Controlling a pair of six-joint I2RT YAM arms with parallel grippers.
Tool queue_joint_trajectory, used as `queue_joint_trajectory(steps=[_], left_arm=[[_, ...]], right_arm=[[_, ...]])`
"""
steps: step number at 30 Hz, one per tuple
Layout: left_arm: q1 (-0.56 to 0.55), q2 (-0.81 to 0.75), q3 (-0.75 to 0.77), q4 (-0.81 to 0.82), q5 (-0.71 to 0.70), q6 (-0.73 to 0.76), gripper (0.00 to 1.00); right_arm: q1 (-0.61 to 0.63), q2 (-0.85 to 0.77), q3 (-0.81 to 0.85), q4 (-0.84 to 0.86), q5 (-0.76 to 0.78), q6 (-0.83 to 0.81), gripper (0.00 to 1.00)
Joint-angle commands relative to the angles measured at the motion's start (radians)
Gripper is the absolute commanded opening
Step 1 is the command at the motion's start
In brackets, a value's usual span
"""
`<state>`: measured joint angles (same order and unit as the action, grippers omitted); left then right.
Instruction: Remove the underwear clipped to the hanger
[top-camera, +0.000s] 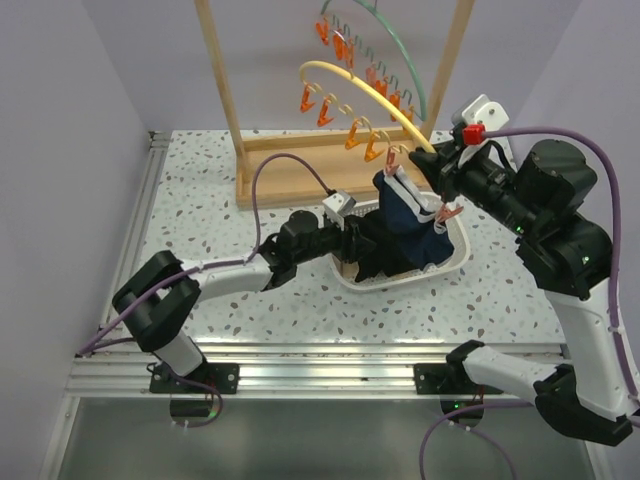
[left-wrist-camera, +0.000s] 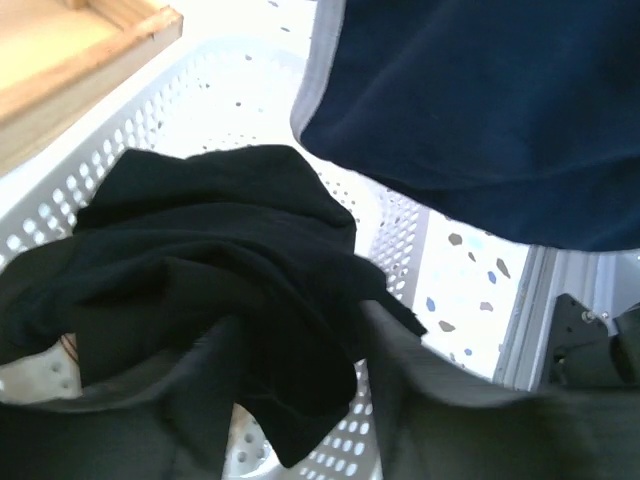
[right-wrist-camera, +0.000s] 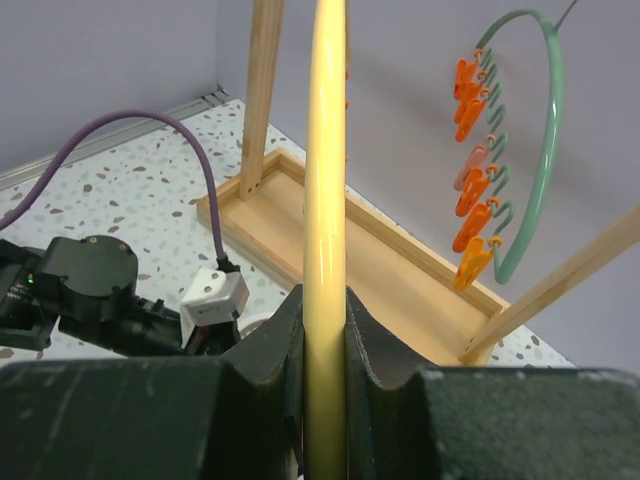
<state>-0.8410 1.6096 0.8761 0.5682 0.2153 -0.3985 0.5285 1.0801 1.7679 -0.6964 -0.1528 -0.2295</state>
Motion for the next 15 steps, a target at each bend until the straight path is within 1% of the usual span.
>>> queue_joint_trajectory(steps=[1,2,3,5,6,8,9,15], left_arm=[[-0.018,-0.016,0.014,0.116,-0.023,0.019,0.57],[-0.024,-0.029,-0.009,0.122,-0.048,0.030,0.64],[-0.026,-0.048,-0.023,0.139,-0.069,0.042,0.75],[-0.029,-0.112,-0.070,0.159,-0.112,0.081,0.77],[-0.029,-0.137,-0.083,0.173,-0.123,0.093,0.90],[-0.029,-0.209,-0.126,0.180,-0.136,0.144,0.93],[-0.030,-0.236,-0.138,0.174,-0.140,0.182,1.00],[-0.029,-0.483,-0.276,0.127,-0.201,0.299,1.00]], right_arm=[[-0.004,-0.022,0.021,0.077,-0.010,-0.013,0.00],[-0.004,-0.019,0.016,0.078,-0.014,-0.011,0.00],[-0.004,-0.017,0.015,0.078,-0.025,-0.011,0.00],[-0.005,-0.013,0.008,0.080,-0.037,-0.005,0.00],[-0.005,-0.006,0.008,0.080,-0.053,-0.002,0.00],[-0.004,0.003,0.008,0.083,-0.070,0.002,0.00],[-0.004,0.013,0.008,0.086,-0.088,0.004,0.00],[-0.004,0.069,0.028,0.087,-0.189,0.013,0.00]])
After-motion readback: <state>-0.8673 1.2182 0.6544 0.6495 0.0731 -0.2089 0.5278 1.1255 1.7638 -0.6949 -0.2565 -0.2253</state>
